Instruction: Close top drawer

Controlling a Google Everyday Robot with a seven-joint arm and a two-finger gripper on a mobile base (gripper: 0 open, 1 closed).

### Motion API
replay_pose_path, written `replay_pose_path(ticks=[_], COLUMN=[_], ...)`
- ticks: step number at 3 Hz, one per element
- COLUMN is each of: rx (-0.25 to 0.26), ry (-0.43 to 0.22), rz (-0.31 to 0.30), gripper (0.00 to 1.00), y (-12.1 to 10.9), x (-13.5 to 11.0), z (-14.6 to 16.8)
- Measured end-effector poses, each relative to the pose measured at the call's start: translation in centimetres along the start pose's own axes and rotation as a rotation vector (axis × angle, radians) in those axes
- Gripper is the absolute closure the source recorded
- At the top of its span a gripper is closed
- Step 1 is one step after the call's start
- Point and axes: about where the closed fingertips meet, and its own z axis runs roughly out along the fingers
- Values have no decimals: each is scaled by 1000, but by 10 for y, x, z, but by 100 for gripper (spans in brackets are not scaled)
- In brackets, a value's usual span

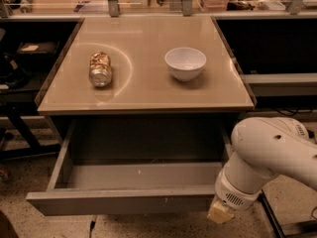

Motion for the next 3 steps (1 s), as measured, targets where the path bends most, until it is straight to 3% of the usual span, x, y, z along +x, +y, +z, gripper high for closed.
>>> replay_pose_path(ticks=[1,3], rx=[40,40], ry=[-1,-1], rz=[-40,-40], gripper=[100,58], y=[-18,-18], x=[-26,-25], z=[-4,-4])
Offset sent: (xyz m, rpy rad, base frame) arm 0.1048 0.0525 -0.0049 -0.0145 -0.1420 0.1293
